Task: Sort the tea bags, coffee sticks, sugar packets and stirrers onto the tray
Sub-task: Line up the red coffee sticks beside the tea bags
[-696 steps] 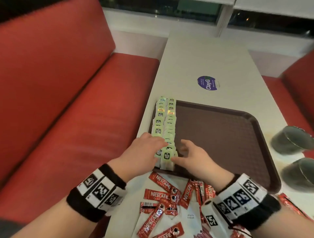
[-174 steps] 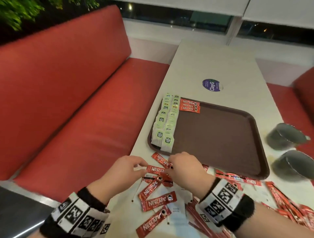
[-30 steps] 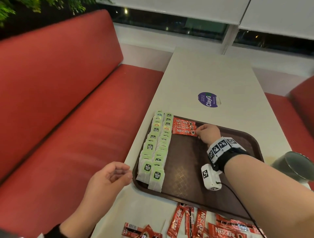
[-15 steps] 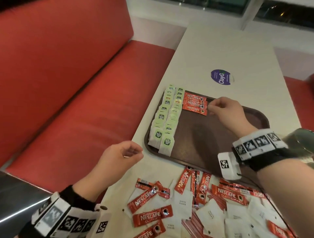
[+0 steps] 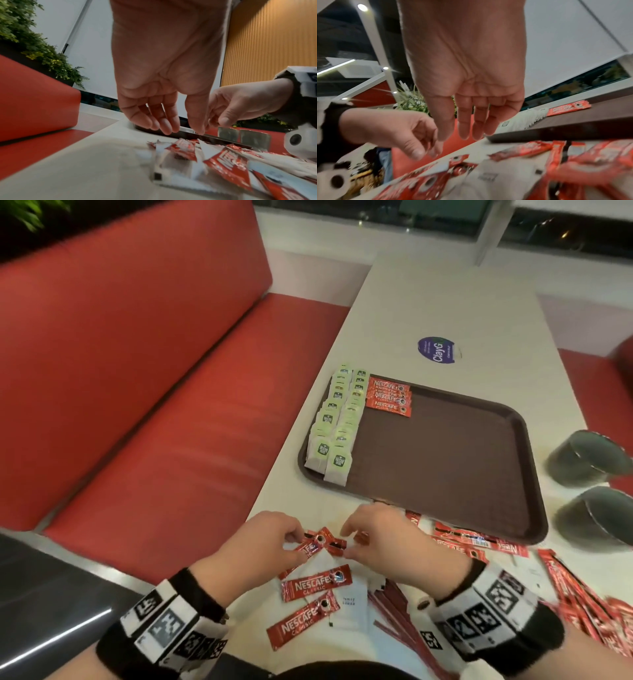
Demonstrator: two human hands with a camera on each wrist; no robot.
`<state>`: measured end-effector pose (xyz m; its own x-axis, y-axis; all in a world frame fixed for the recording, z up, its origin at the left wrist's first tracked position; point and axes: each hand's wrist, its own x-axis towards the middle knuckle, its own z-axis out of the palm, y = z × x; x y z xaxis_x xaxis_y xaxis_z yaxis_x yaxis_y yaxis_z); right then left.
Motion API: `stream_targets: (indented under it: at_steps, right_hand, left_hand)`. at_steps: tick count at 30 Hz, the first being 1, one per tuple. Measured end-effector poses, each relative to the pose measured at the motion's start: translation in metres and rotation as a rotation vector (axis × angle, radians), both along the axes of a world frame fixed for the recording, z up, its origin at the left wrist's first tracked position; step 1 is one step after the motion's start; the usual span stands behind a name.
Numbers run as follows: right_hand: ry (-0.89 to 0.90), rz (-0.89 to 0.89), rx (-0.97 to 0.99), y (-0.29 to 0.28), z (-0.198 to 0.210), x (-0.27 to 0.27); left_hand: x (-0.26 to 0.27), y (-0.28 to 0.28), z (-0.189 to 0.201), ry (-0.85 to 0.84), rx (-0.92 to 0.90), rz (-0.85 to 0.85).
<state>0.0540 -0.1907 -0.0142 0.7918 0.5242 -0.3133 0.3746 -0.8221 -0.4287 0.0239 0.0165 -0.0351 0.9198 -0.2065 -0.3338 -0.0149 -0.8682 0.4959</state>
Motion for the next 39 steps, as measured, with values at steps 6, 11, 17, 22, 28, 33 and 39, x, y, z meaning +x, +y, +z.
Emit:
stream_targets:
  at_steps: [6, 11, 17, 22, 28, 33, 39]
  right_hand:
    - [-0.144, 0.089, -0.255, 0.024, -0.015, -0.008]
    - [-0.178, 0.054, -0.363, 0.031, -0.021, -0.008]
    - [-0.127, -0.017, -0.346, 0.034, -0.021, -0.004]
    - [-0.027, -0.143, -0.214, 0.029, -0.013, -0.002]
    - [0.135, -0.409, 0.172, -0.009, 0.013, 0.001]
    - [0.319, -0.624, 0.596, -0.046, 0.026, -0.009]
    - [0.372, -0.675, 0.818, -0.071, 0.038, -0.007]
  left_hand:
    - [-0.003, -0.005, -0.004, -0.054, 0.171, -0.047]
    - [0.000, -0.011, -0.008, -0.023, 0.195, -0.012]
    - [0.001, -0.017, -0.009, -0.002, 0.147, 0.021]
    - [0.004, -0.017, -0.007, 0.075, 0.012, 0.100]
    - [0.012, 0.001, 0.012, 0.054, -0.265, 0.261]
    - [0.014, -0.001, 0.028, 0.121, -0.570, 0.426]
    - [0.023, -0.021, 0.040, 0.162, -0.747, 0.429]
